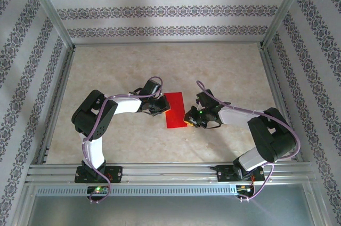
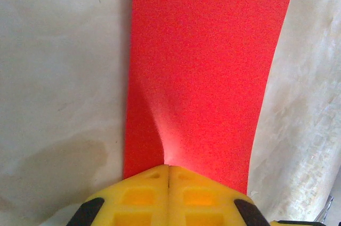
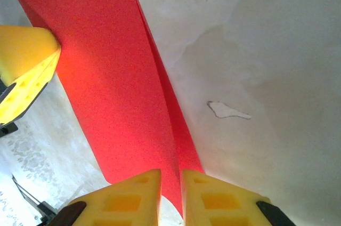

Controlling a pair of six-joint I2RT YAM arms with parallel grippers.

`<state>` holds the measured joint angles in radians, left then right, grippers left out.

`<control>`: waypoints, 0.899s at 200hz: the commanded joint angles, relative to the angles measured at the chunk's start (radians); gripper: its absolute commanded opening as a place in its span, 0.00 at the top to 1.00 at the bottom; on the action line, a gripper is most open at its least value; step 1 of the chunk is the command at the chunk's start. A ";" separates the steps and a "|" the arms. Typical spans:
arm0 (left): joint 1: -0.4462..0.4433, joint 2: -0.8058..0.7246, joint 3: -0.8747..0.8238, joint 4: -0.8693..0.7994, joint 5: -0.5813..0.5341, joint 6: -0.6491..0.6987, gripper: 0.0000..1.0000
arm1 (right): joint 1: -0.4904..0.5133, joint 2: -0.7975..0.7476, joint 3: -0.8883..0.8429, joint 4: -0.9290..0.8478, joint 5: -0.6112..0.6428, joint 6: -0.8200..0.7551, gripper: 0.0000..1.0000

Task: Fold a paper plane with a square sheet of paper (pick it up from the middle)
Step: Fold the triangle a second time at the center of the table.

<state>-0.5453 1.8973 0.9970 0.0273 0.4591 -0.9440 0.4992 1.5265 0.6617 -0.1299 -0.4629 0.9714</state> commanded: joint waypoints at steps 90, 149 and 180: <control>0.012 0.056 -0.037 -0.115 -0.036 0.004 0.97 | 0.006 0.010 -0.008 0.005 -0.038 0.017 0.79; 0.013 0.052 -0.034 -0.111 -0.028 0.003 0.97 | 0.003 0.026 -0.019 0.032 -0.044 0.051 0.84; 0.018 0.022 -0.042 -0.063 0.005 0.018 0.93 | -0.001 0.016 -0.017 -0.001 -0.015 0.051 0.94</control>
<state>-0.5415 1.8992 0.9970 0.0307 0.4702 -0.9436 0.4999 1.5436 0.6521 -0.1074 -0.4976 1.0107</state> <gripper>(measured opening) 0.047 0.095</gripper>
